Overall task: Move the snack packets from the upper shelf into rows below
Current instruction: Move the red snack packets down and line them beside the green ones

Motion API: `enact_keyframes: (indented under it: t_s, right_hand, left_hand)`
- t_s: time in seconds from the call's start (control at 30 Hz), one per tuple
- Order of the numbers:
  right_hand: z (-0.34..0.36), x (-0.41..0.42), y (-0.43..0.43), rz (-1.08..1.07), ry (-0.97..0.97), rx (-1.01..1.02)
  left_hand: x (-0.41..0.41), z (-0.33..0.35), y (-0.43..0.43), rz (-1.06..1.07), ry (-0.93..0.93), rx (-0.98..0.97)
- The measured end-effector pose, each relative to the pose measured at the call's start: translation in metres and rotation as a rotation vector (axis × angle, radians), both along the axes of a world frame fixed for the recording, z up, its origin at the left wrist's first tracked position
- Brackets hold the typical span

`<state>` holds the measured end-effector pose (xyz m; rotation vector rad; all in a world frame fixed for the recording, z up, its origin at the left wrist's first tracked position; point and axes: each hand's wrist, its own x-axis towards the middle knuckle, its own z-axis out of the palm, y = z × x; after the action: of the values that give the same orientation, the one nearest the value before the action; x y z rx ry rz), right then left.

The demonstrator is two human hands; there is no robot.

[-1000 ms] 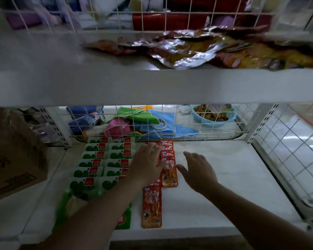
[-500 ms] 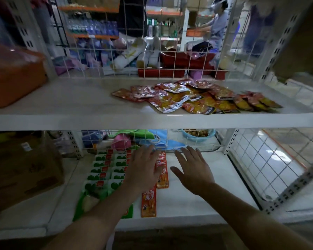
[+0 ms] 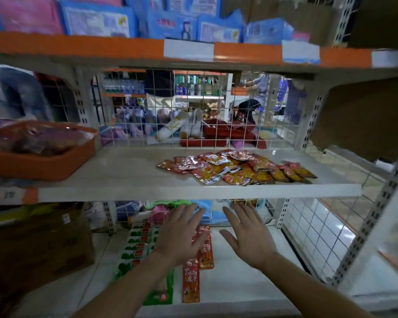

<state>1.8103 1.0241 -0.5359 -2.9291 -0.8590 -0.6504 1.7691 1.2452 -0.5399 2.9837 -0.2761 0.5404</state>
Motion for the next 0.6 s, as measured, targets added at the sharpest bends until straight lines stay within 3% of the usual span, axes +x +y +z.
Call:
enact_keyframes:
  t_s: [0.23,0.43,0.6]
  right_hand:
    - [0.055,0.010,0.005,0.109,-0.144,0.147]
    - [0.082,0.045,0.023,0.054,-0.196,0.166]
    - [0.087,0.075,0.046,0.020,-0.175,0.227]
  left_hand:
    - [0.012,0.049,-0.001,-0.120,-0.291,-0.039]
    - [0.063,0.086,0.017,0.032,-0.267,-0.109]
    - [0.104,0.099,0.038,0.203,-0.132,-0.426]
